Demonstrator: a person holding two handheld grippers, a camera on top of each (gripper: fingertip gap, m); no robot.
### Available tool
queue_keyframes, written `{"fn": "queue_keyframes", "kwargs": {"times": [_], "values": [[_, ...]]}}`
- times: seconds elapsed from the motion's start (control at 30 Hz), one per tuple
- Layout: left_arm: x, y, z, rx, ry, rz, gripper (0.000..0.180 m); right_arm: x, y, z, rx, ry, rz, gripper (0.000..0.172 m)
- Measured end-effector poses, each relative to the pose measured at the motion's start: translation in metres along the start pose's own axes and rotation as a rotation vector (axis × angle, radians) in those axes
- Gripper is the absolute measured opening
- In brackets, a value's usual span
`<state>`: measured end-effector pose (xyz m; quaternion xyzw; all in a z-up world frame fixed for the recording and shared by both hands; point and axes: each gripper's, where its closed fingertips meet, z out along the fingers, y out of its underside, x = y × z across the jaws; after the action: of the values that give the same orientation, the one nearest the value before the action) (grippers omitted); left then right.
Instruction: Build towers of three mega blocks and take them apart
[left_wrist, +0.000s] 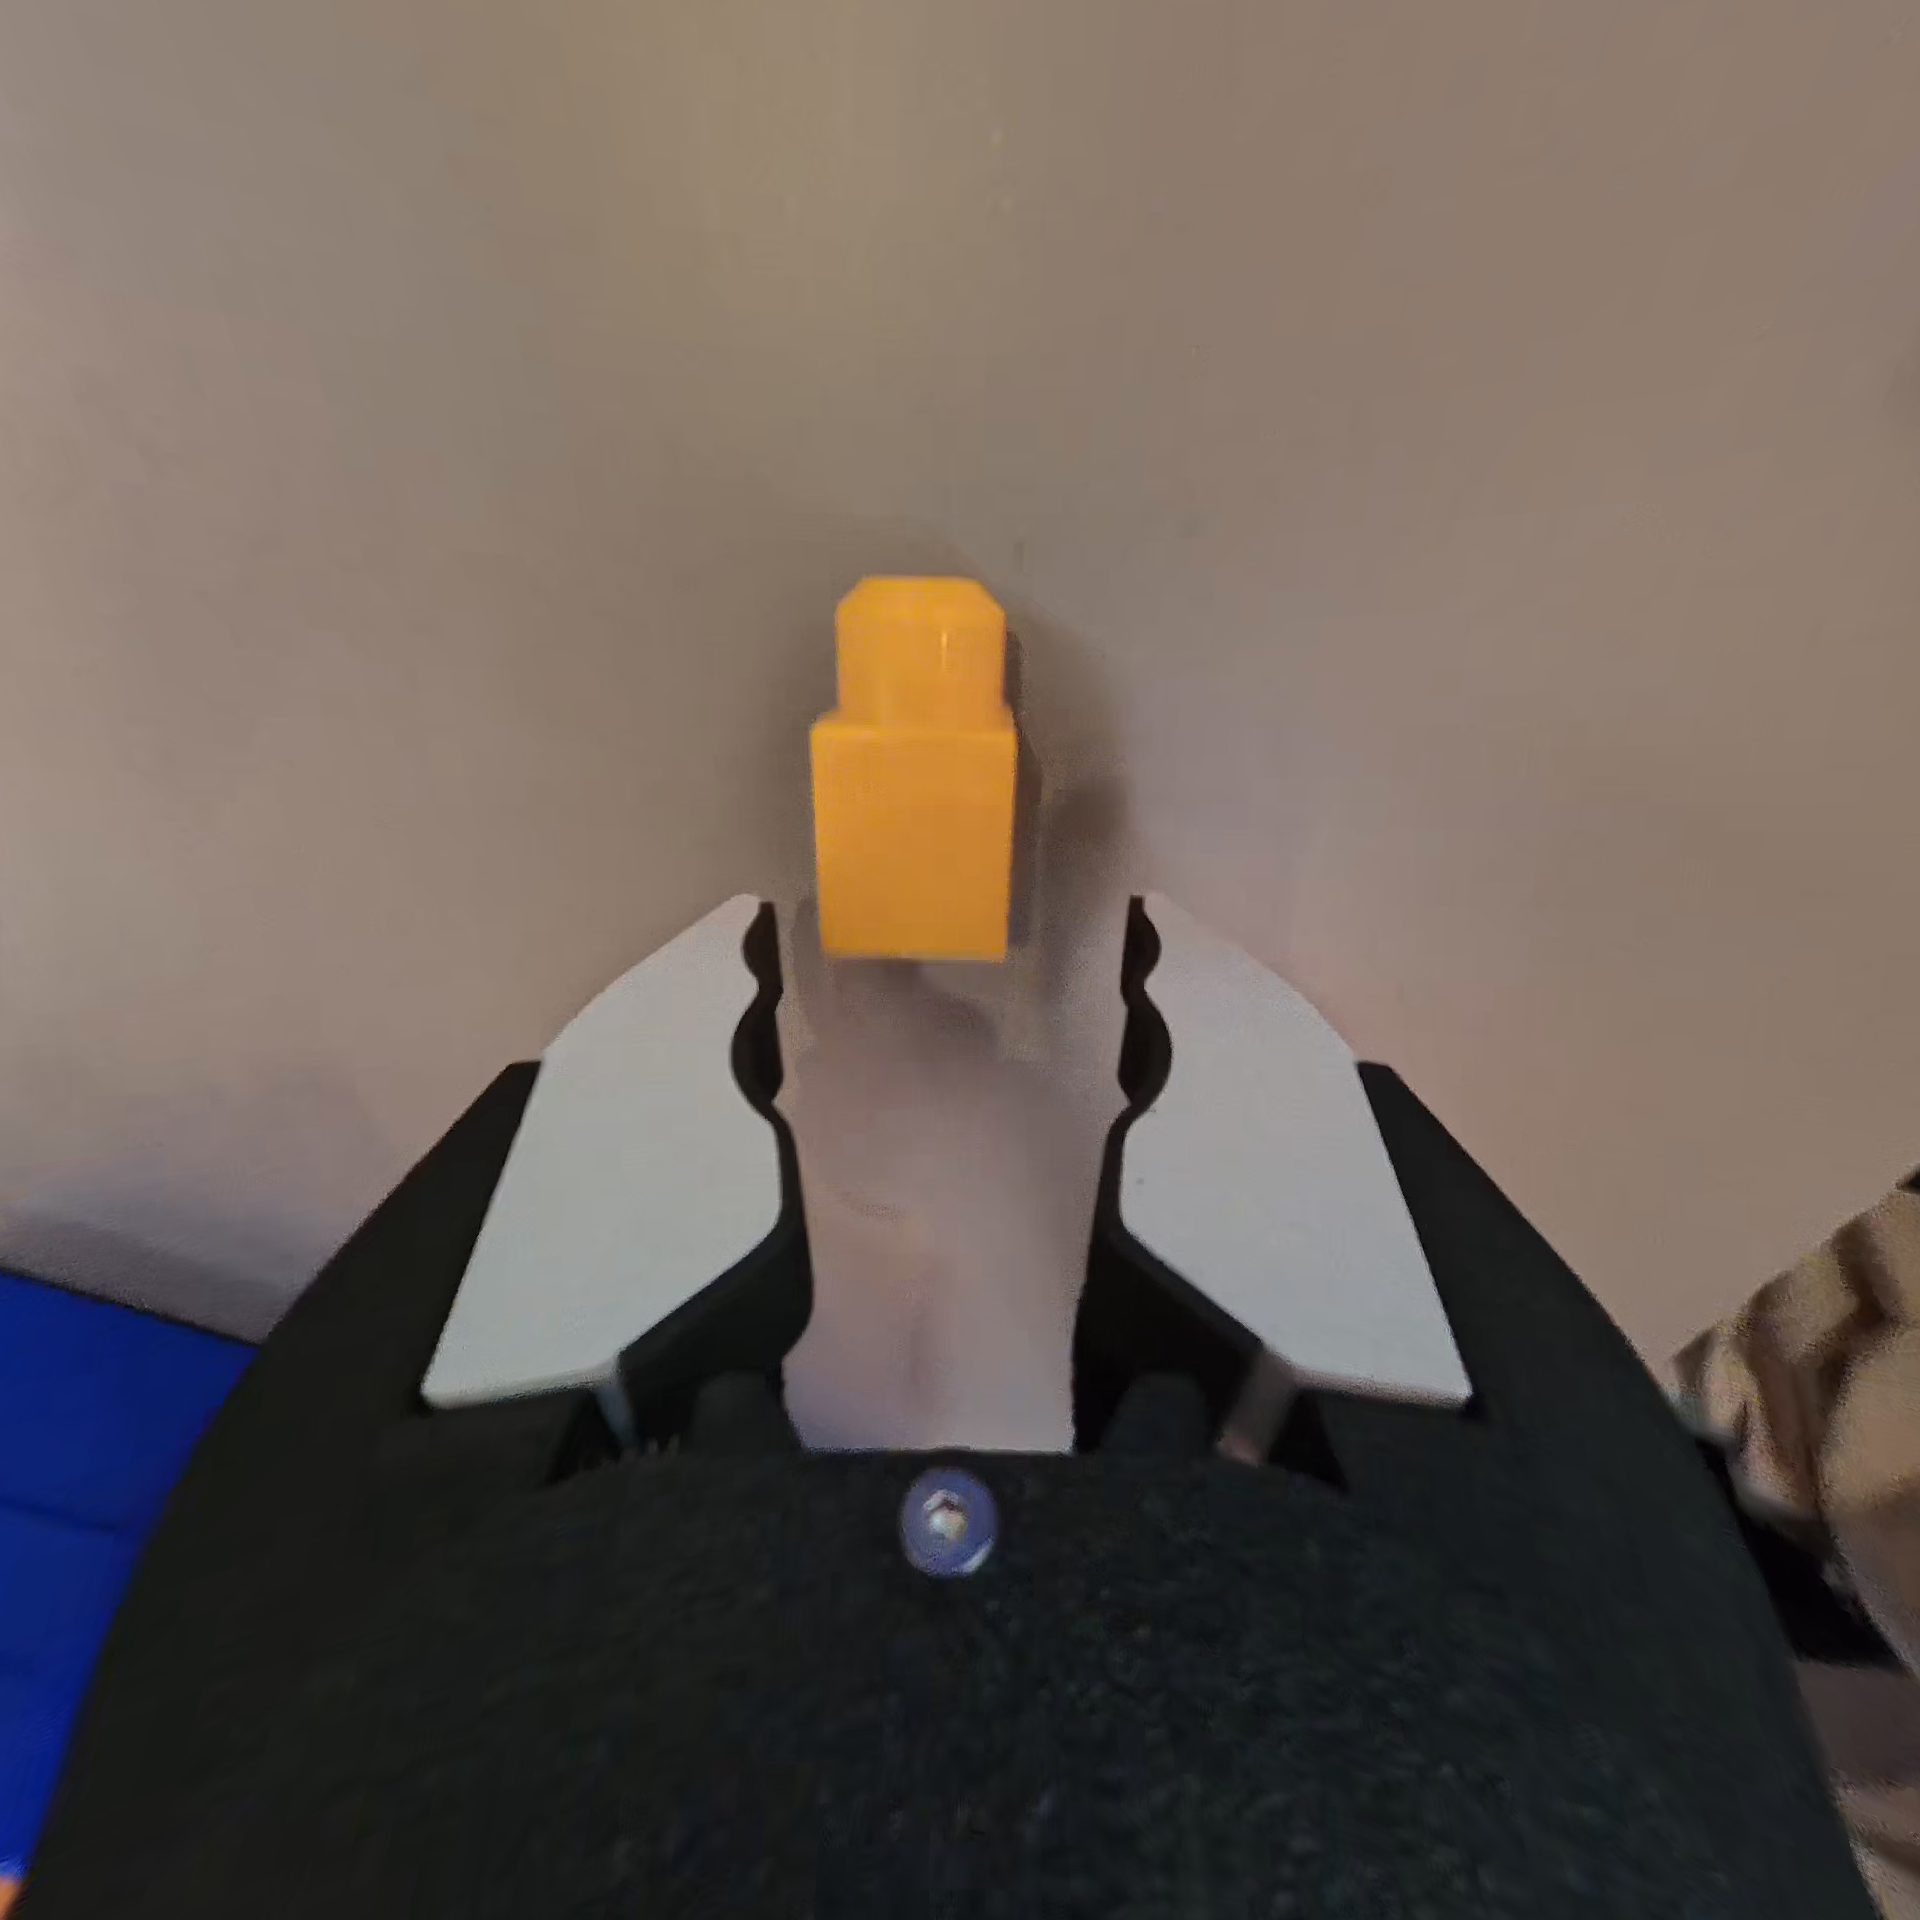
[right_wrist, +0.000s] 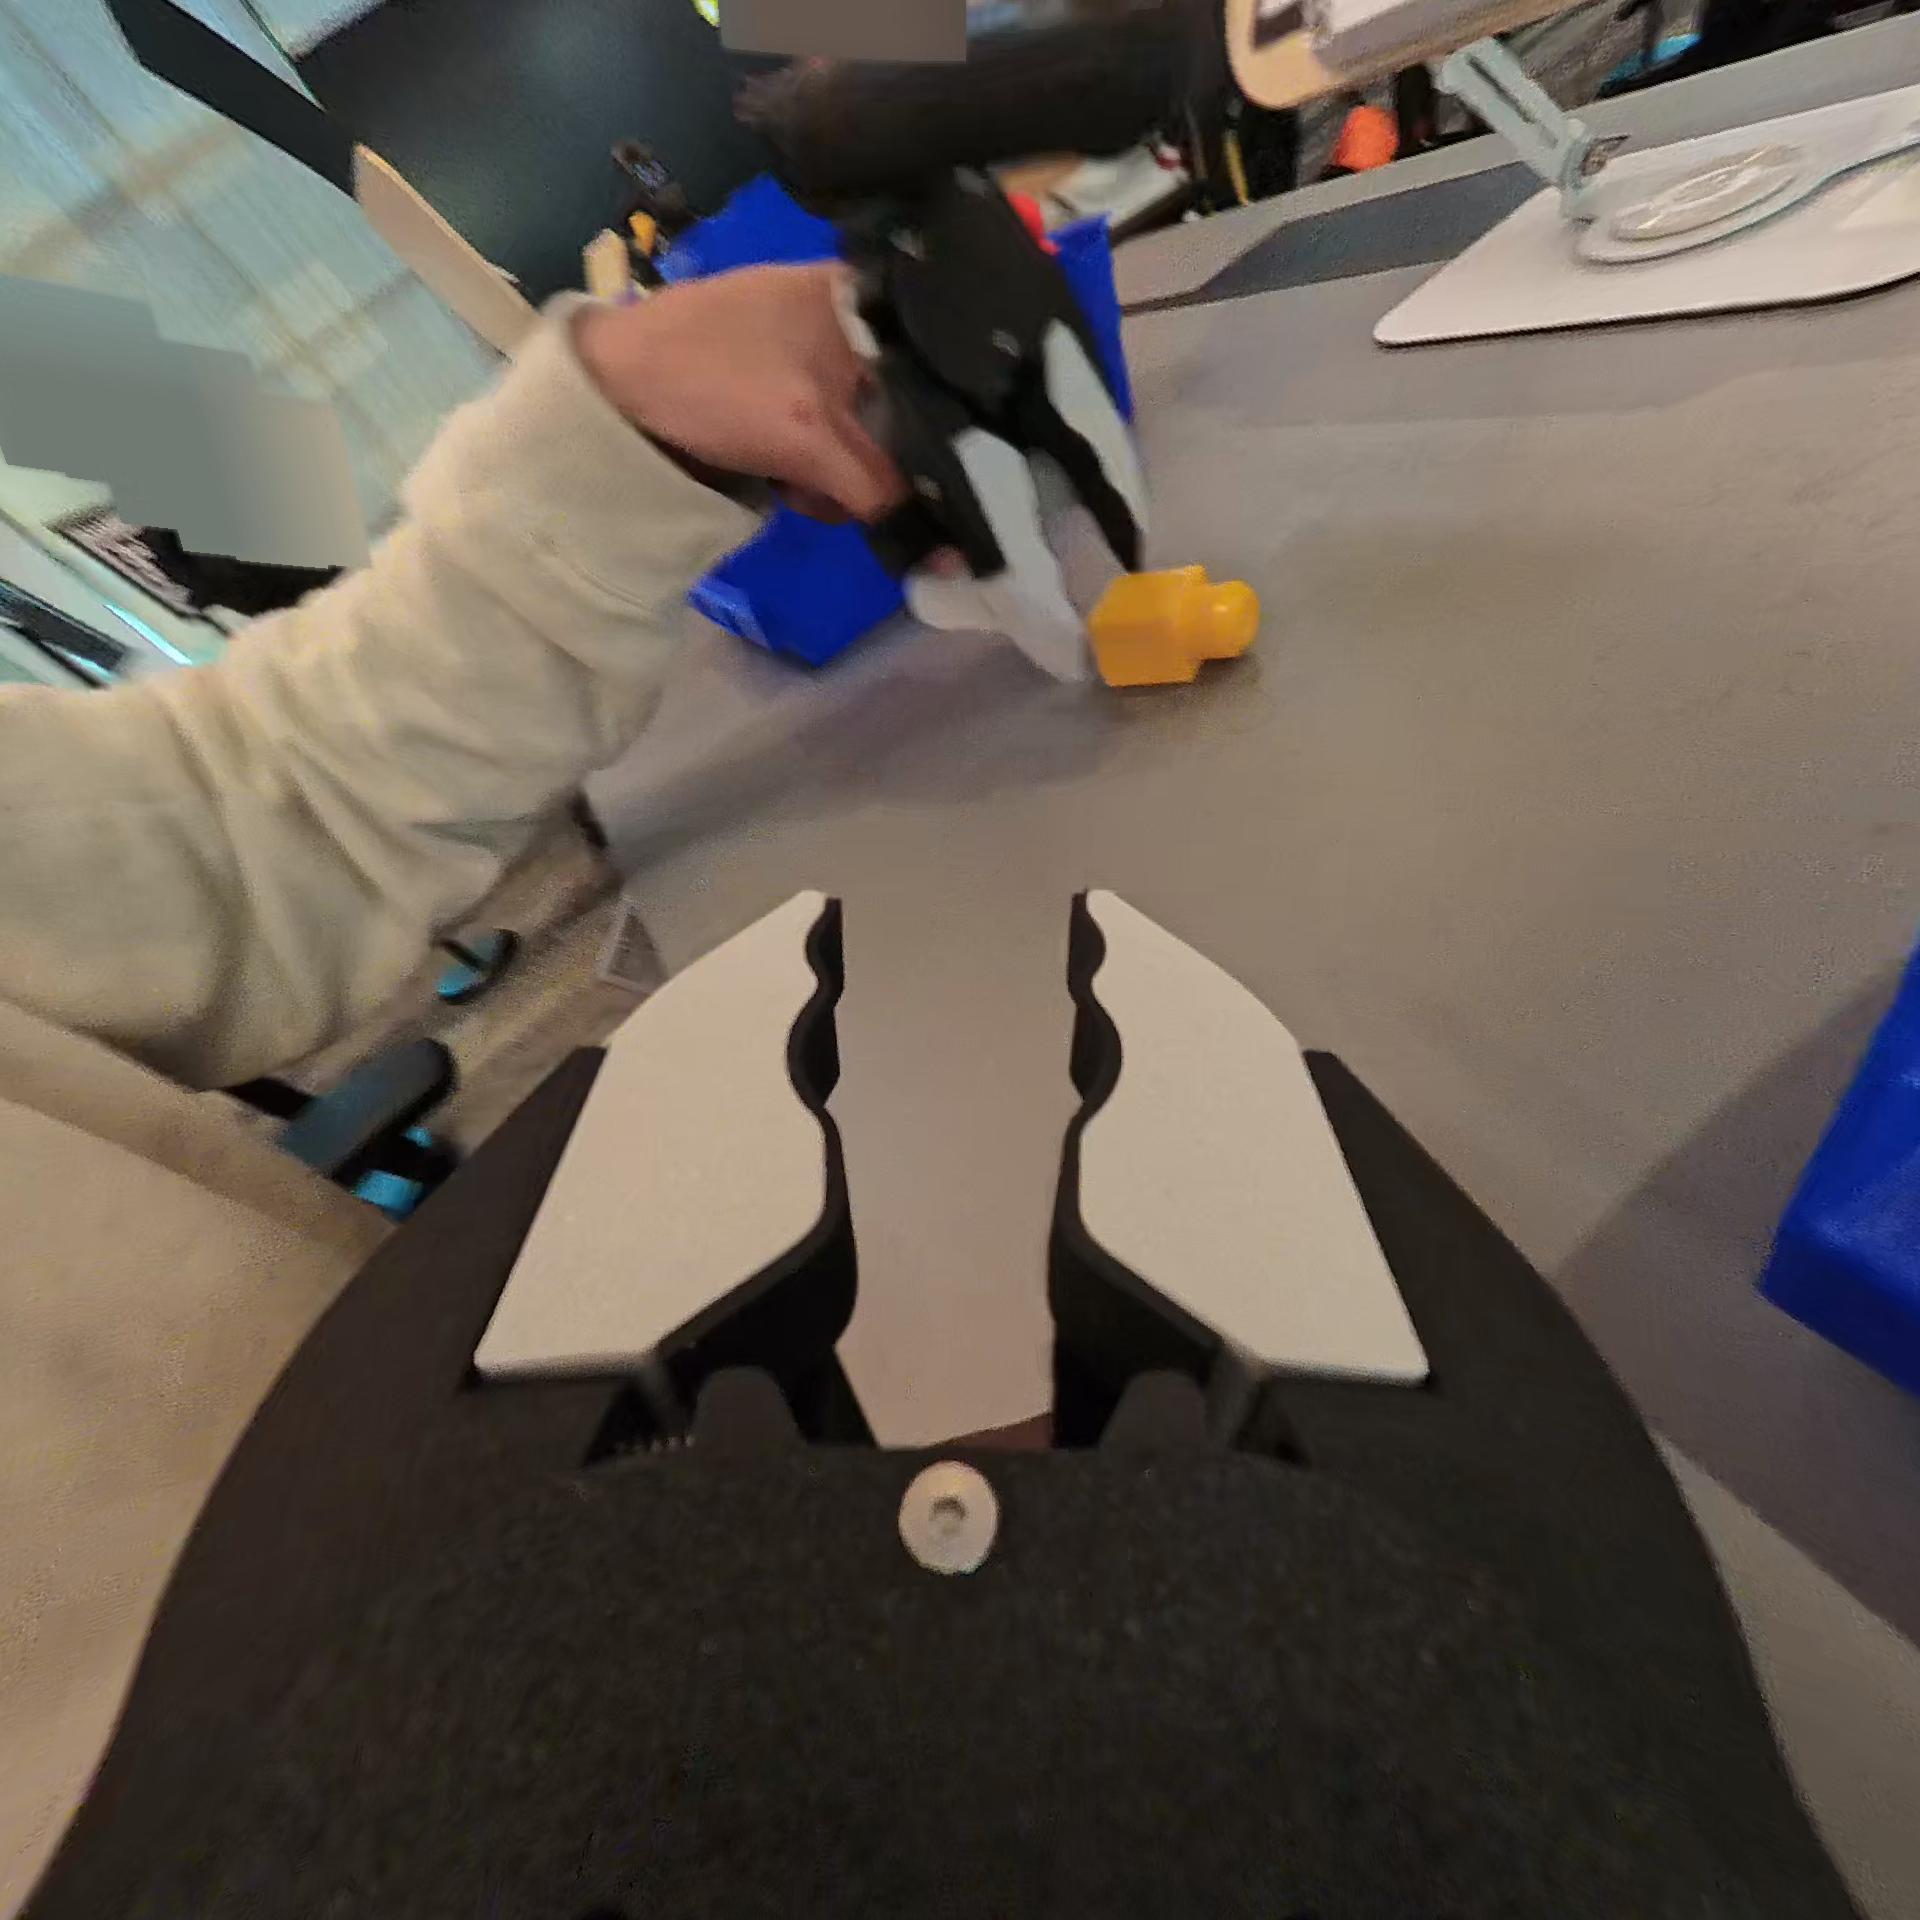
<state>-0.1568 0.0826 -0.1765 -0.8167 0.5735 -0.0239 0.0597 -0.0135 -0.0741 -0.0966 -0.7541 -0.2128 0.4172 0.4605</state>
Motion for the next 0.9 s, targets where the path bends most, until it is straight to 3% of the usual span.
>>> {"fn": "queue_keyframes", "kwargs": {"times": [0.2, 0.37, 0.53, 0.73, 0.9], "values": [[0.038, 0.036, -0.056, 0.497, -0.011, -0.191, 0.064, 0.024, 0.0, 0.044, -0.02, 0.288, -0.107, 0.063], [0.085, 0.081, -0.058, 0.667, -0.034, -0.292, 0.063, 0.041, -0.005, 0.126, -0.156, 0.51, -0.204, 0.074], [0.121, 0.106, -0.051, 0.695, -0.009, -0.277, 0.065, 0.062, -0.006, 0.191, -0.226, 0.62, -0.12, 0.079], [0.141, 0.12, -0.036, 0.675, 0.055, -0.23, 0.061, 0.091, -0.017, 0.207, -0.269, 0.78, -0.104, 0.074], [0.147, 0.119, -0.041, 0.713, 0.098, -0.224, 0.059, 0.095, -0.002, 0.217, -0.374, 0.76, -0.082, 0.078]]}}
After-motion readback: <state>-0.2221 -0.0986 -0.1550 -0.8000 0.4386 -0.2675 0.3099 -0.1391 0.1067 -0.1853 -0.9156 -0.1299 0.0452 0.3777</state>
